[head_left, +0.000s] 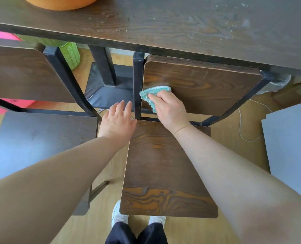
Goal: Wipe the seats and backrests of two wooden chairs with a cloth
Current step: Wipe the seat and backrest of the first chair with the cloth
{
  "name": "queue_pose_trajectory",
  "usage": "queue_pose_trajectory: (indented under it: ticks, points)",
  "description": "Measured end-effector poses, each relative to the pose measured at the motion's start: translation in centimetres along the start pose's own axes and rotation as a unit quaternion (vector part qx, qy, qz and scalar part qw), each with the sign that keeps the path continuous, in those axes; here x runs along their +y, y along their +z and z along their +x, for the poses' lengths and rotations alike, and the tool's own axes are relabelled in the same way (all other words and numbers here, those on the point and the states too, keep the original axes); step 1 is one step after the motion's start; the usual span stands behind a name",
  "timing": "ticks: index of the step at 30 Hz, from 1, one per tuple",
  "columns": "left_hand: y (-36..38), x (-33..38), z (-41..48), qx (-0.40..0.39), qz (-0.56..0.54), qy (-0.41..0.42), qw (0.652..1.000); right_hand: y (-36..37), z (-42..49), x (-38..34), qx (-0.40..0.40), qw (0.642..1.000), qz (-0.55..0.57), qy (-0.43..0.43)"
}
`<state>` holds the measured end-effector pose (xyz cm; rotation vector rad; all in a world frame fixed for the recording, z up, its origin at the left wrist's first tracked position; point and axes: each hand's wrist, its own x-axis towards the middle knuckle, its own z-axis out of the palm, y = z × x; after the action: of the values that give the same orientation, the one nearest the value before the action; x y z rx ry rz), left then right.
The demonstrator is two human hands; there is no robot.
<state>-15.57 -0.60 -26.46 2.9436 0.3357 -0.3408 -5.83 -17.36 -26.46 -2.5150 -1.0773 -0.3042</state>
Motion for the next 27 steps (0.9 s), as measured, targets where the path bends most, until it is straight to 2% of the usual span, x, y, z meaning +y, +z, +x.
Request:
queue_pose_trajectory:
  ticks: [9,12,14,17,22,27]
  points:
    - [0.6,-1.0,-0.7,-0.011,0.003,-0.009,1.000,3.4,-1.7,0.7,-0.115,0.993,-0.024,-0.023]
    - [0.6,-0.8,-1.3,-0.008,0.000,-0.013,1.000,3.0,-2.5,0.3,-0.185,0.982,-0.033,0.025]
    - [0.4,-0.2,-1.8,-0.008,0.001,-0.009,1.000,2.5,-3.1,0.6,-0.199,0.978,-0.040,0.042]
    - [0.0,1.0,-2.4,-0.007,0.000,0.012,1.000,1.2,-4.0,0.6,-0.164,0.986,0.005,0.034]
    - [-1.6,3.2,-2.7,0.019,0.017,0.043,0.999,-4.3,-4.1,0.3,-0.035,0.999,0.009,-0.003]
    - [-4.5,5.6,-2.7,0.053,0.012,0.060,0.997,-10.4,-2.7,1.2,0.067,0.997,-0.002,0.041]
